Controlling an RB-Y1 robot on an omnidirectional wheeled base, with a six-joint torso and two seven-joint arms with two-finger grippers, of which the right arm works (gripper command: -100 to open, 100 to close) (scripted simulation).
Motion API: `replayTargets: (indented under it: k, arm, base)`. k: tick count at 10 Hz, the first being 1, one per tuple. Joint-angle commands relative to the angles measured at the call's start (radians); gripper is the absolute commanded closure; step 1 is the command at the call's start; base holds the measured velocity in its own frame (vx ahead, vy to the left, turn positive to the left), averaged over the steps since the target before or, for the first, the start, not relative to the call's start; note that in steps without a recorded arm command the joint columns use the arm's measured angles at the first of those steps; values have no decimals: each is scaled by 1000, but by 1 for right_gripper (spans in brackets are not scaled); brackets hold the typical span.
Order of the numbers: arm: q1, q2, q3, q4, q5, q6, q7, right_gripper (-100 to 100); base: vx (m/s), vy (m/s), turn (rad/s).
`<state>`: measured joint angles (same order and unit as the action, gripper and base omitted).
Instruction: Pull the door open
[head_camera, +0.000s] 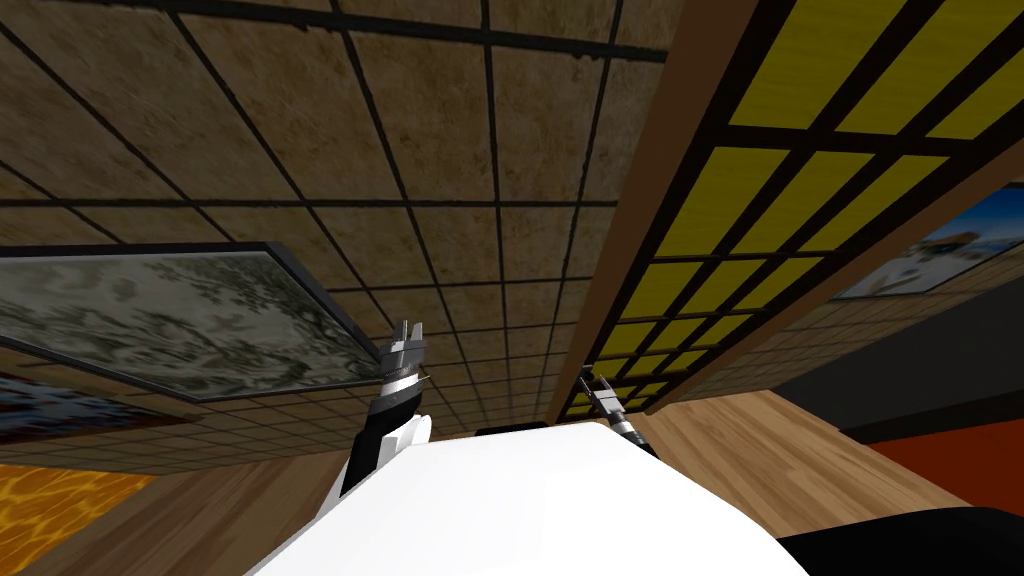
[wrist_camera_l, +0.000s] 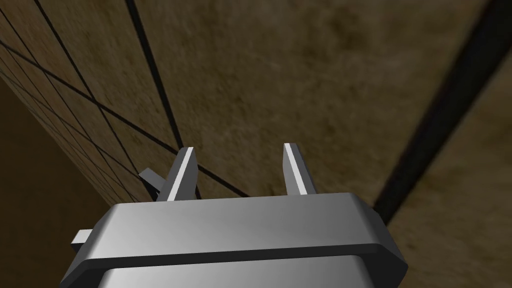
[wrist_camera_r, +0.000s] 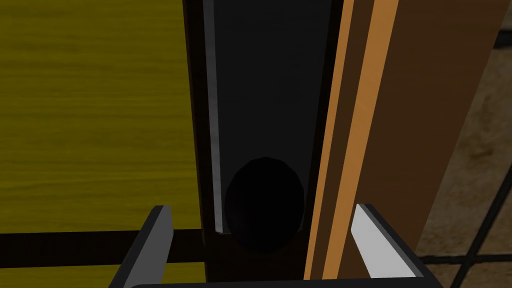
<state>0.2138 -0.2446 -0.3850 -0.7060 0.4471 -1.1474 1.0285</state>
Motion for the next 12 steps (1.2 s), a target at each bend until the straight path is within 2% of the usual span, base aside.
replayTargets:
  k: [1, 6, 7, 12]
  arm:
    - [0, 0, 0, 0, 0, -1, -1, 100]
    - [0, 0, 0, 0, 0, -1, -1, 100]
    - [-3, -1, 5, 2, -12, 2, -39, 100]
    - [-12, -2, 21, 5, -42, 10, -137, 100]
  base:
    - [0, 0, 0]
    - [0, 0, 0]
    - [-26, -11, 39]
    - [-31, -14, 38]
